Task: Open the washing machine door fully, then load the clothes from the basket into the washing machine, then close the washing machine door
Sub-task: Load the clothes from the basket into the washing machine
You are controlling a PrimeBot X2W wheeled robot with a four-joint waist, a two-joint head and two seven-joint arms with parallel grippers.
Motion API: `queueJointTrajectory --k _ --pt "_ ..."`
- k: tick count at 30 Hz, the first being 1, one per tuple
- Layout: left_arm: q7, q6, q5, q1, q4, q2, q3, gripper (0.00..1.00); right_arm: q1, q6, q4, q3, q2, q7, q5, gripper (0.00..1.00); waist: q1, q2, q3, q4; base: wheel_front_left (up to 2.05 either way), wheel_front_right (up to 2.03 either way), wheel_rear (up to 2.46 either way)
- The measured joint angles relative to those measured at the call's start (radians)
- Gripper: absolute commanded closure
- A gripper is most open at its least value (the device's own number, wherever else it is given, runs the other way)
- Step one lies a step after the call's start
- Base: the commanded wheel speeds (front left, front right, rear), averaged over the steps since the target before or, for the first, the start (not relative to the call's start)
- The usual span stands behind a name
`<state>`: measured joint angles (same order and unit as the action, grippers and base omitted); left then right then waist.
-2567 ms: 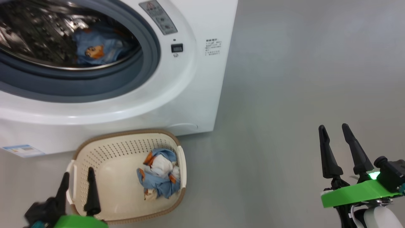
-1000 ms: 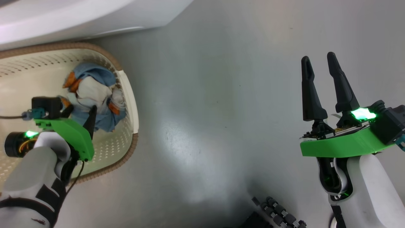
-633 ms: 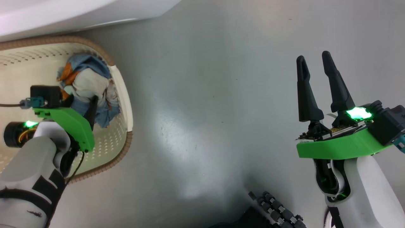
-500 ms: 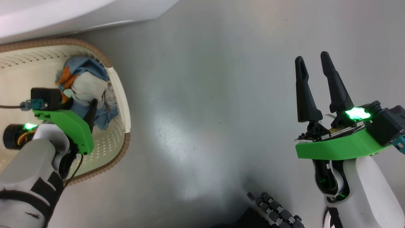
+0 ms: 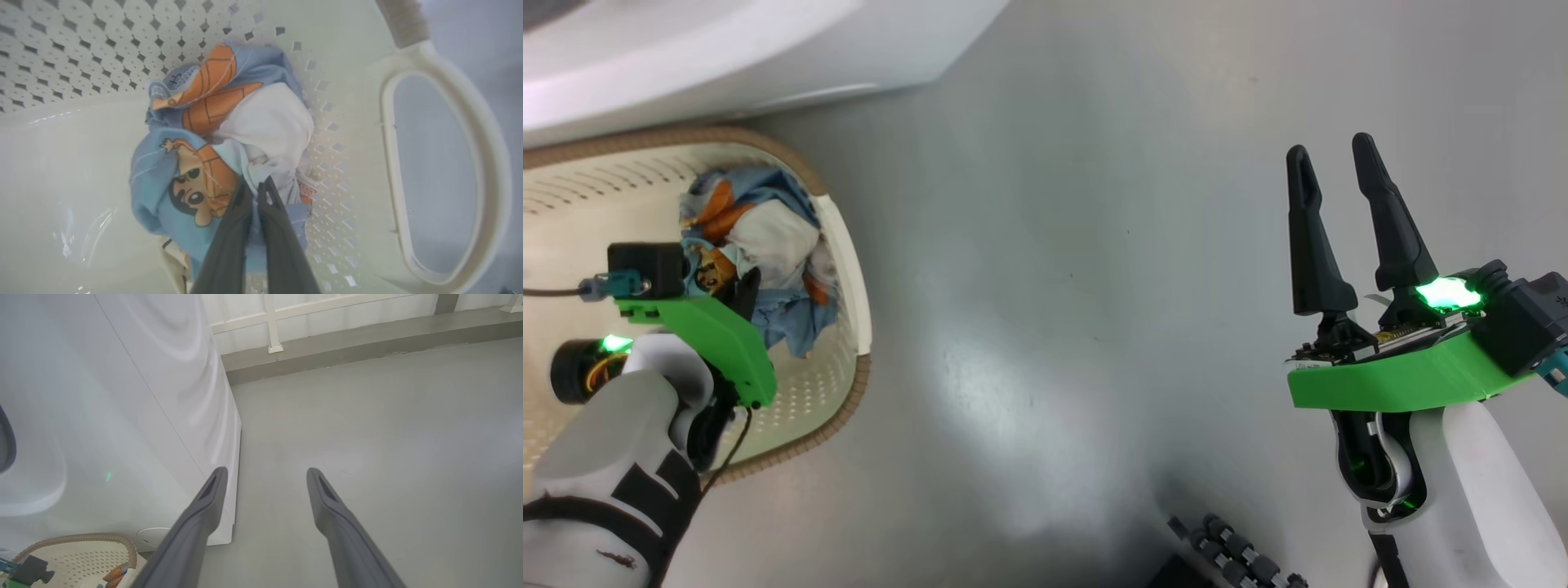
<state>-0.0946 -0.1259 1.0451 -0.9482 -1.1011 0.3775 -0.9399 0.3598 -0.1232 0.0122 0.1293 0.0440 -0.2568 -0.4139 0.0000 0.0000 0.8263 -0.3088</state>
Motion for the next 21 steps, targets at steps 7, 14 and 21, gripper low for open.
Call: queueJointTrajectory --k 7,14,21 --pt "-0.075 0.0 0.085 0.034 0.002 -0.021 -0.011 1.0 -0.001 0.0 0.014 -0.007 0.002 0.0 0.012 0.0 0.0 0.0 -0.071 0.022 0.0 0.0 0.0" --pt "-0.137 0.0 0.128 0.108 0.018 -0.035 -0.031 1.0 -0.04 0.0 0.038 -0.027 0.031 0.0 0.012 0.0 0.0 0.0 -0.169 0.056 0.0 0.0 0.0" --pt "-0.153 0.0 0.133 0.178 0.079 -0.056 0.001 1.0 -0.11 0.0 0.064 -0.037 0.066 0.0 0.012 0.0 0.0 0.0 -0.287 0.102 0.0 0.0 0.0"
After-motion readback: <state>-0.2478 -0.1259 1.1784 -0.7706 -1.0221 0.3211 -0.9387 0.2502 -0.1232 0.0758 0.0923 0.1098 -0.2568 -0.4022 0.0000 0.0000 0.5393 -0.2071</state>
